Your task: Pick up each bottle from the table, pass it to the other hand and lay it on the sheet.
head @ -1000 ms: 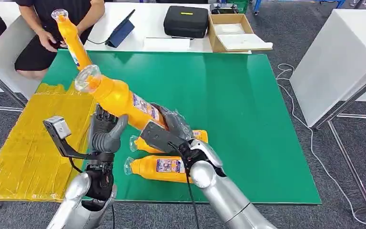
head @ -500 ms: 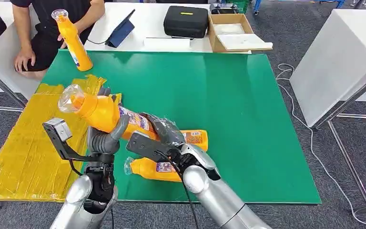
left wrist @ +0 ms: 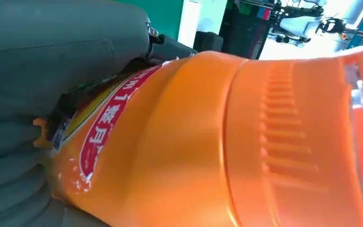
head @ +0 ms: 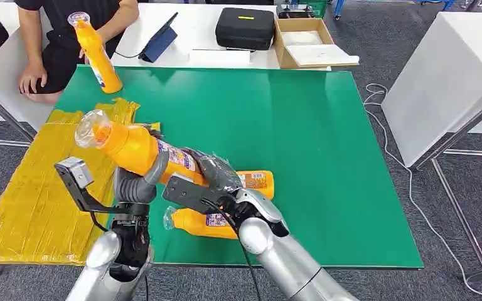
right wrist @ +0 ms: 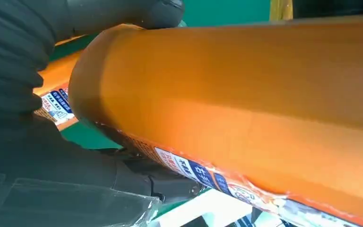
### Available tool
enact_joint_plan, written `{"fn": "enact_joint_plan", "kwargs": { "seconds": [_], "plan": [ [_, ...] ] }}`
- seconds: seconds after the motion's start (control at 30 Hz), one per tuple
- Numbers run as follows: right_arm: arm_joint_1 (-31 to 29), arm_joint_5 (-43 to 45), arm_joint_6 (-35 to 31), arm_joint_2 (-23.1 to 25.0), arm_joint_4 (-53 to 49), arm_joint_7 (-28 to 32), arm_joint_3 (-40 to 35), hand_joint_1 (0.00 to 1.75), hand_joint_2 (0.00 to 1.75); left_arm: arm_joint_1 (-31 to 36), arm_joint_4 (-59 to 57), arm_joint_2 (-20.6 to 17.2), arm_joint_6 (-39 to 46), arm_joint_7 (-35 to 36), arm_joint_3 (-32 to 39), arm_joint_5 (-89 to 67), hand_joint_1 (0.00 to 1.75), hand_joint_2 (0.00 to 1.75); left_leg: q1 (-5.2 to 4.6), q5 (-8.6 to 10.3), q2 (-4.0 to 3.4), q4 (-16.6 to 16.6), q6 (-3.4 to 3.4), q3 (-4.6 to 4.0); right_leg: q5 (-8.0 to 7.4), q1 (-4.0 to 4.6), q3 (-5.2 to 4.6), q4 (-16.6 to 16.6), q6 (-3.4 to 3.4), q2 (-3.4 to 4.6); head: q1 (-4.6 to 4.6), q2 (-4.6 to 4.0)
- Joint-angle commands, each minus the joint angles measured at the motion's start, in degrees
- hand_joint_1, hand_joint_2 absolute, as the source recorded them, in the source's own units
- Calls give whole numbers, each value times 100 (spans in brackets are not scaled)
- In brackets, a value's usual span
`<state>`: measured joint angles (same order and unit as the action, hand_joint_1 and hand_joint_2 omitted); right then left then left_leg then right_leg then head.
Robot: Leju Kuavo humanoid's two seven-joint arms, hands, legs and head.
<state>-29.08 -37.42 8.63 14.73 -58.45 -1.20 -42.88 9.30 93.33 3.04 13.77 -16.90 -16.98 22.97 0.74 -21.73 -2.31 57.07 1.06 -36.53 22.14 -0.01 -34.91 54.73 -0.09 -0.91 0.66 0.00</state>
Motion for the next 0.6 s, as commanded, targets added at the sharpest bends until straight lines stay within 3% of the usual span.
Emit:
{"fn": "enact_joint_plan", "kwargs": {
  "seconds": [0.03, 0.37, 0.4, 0.43, 0.6],
  "plan": [
    [-198, -12, 45, -57, 272, 84, -413, 175, 175, 190, -167, 94, -85, 46, -44, 77, 175, 175, -4, -8, 21, -4, -5, 20, 12, -7, 20, 1, -1, -4, 0, 0],
    [-161, -8, -70, -103, 269, 120, -339, 175, 175, 75, -110, 74, -161, 54, 116, 165, 175, 175, -6, -10, 23, -4, -6, 26, 15, -10, 24, 3, 0, -3, 0, 0],
    [-123, -2, -187, -135, 221, 149, -265, 23, 175, 13, -61, 66, -204, 50, 192, 168, 175, 175, -10, -14, 26, -5, -7, 37, 20, -15, 33, 5, 0, -1, 0, 0],
    [-56, 158, -295, -164, 159, 152, -52, 0, 0, -38, -23, 54, -252, 62, 262, 189, 175, 175, -8, -10, 22, -7, -6, 29, 14, -12, 26, 1, 0, -2, 0, 0],
    [74, 925, -258, -546, -330, 310, 887, 0, 0, -408, 297, 53, -371, 66, 816, 125, 175, 175, -7, -13, 28, -4, -5, 30, 18, -12, 29, 1, 1, -6, 2, 0]
  ]
}}
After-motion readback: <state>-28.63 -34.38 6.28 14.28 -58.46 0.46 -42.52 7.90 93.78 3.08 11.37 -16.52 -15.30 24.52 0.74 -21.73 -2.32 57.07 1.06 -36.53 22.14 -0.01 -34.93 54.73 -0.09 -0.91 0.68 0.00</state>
